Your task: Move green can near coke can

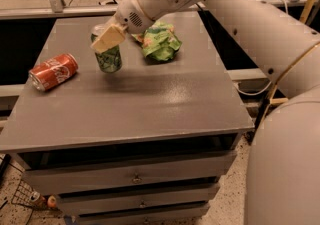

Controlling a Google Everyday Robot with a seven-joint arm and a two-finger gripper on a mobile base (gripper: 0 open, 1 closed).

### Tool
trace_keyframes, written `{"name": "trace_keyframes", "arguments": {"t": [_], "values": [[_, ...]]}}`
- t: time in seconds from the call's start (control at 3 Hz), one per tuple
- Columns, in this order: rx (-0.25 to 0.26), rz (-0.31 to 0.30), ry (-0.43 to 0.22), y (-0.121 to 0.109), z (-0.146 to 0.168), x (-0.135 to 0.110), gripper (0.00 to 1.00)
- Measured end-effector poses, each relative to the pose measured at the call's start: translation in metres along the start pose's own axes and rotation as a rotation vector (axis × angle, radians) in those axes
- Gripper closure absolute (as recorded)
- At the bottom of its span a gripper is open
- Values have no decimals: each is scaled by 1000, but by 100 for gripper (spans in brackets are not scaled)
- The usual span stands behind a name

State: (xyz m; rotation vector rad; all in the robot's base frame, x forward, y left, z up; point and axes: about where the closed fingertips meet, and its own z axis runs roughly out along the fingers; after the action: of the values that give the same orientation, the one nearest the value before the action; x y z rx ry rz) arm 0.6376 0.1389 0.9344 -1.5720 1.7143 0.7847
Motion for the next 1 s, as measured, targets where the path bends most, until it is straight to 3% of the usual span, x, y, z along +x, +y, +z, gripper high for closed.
{"name": "trace_keyframes", "arguments": {"t": [0.33, 0.67, 1.0], "values": [[6, 63, 13, 5, 25, -3, 100], [-23, 90, 7, 11, 50, -8, 100], [-3, 43, 6, 16, 68, -17, 100]]}}
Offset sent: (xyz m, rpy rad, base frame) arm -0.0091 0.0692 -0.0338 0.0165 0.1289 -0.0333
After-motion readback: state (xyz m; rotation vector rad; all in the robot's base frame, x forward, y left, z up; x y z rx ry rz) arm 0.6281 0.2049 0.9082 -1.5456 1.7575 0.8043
